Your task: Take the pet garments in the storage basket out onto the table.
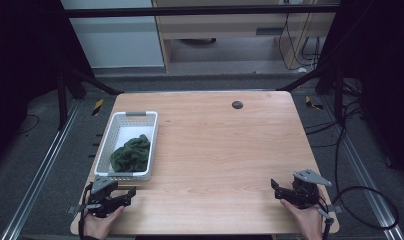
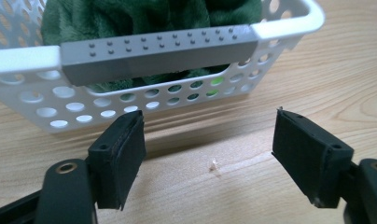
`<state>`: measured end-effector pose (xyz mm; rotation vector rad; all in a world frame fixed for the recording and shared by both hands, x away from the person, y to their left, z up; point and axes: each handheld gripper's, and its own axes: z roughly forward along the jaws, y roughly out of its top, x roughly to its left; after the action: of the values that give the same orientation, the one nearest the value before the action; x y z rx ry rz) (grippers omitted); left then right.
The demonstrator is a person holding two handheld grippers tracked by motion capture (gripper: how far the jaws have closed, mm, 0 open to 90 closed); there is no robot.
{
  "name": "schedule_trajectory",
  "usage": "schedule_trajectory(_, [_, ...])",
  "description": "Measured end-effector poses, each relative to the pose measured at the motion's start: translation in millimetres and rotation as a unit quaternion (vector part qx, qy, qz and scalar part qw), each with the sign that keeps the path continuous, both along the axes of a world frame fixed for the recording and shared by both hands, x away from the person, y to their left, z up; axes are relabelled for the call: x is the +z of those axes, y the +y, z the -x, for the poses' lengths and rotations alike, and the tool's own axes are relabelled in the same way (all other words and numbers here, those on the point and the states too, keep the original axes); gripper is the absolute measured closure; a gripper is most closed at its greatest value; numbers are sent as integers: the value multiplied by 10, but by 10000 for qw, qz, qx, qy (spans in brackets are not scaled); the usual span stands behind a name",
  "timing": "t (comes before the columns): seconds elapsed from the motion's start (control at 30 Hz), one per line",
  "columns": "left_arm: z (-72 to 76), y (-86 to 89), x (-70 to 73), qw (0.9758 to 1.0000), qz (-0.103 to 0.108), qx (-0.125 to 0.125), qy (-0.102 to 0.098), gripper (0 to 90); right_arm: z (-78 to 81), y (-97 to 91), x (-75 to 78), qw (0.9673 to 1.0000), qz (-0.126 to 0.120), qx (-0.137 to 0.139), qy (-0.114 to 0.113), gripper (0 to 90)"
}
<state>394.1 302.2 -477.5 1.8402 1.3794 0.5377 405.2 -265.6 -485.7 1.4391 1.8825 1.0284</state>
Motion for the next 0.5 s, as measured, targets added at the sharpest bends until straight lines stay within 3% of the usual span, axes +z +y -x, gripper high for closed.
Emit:
schedule_trajectory(0.1, [26, 3, 39, 10000, 51, -4, -78, 254, 35, 32, 20, 9999, 123, 9, -102, 107])
schedule_trajectory(0.5, [85, 40, 133, 9994, 115, 58, -329, 208, 45, 54, 10, 9997, 230, 23, -109, 86])
